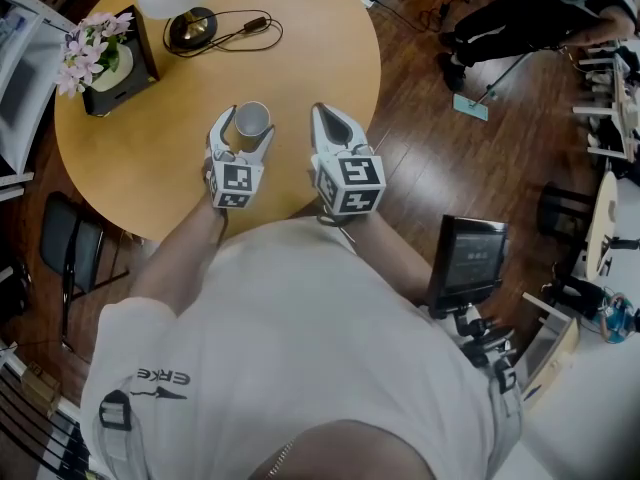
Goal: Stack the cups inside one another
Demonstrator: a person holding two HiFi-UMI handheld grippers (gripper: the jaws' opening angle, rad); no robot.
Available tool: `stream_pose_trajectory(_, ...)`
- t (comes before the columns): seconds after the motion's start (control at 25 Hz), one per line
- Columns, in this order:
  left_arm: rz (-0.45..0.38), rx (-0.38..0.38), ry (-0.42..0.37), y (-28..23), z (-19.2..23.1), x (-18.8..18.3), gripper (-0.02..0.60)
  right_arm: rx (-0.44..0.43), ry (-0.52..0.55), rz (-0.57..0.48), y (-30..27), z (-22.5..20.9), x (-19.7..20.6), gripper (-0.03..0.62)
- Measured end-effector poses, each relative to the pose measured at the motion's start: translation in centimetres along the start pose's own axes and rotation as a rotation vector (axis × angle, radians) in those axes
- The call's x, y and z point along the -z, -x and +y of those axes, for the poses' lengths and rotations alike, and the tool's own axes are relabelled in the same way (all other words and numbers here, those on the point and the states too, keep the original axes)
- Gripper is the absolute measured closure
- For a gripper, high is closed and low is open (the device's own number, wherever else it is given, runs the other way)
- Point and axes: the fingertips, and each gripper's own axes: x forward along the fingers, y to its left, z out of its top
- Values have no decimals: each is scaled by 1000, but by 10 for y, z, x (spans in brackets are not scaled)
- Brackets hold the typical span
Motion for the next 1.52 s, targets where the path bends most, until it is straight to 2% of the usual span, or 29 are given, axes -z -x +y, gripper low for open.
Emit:
stream_pose_trajectory(0.4, 1, 8, 4, -1, -2, -2, 209, -8, 1, -1, -1, 4, -1, 580)
stream_pose_trajectory(0.64, -8, 49, 19, 2, -9, -3, 199, -8, -1, -1, -2, 3, -2, 580)
stream_pose_trajectory(1.2, -31, 39, 5, 8, -4, -13, 195, -21, 18, -8, -9, 11, -11, 580)
stream_pose_trajectory(1.36, -68, 5, 5, 19, 7, -24, 195, -27, 32, -22, -8, 21, -16, 580)
stream_pose_trajectory(1.52, -159, -38, 9, 41, 23, -52, 208, -28, 41, -34, -3, 32, -20, 580)
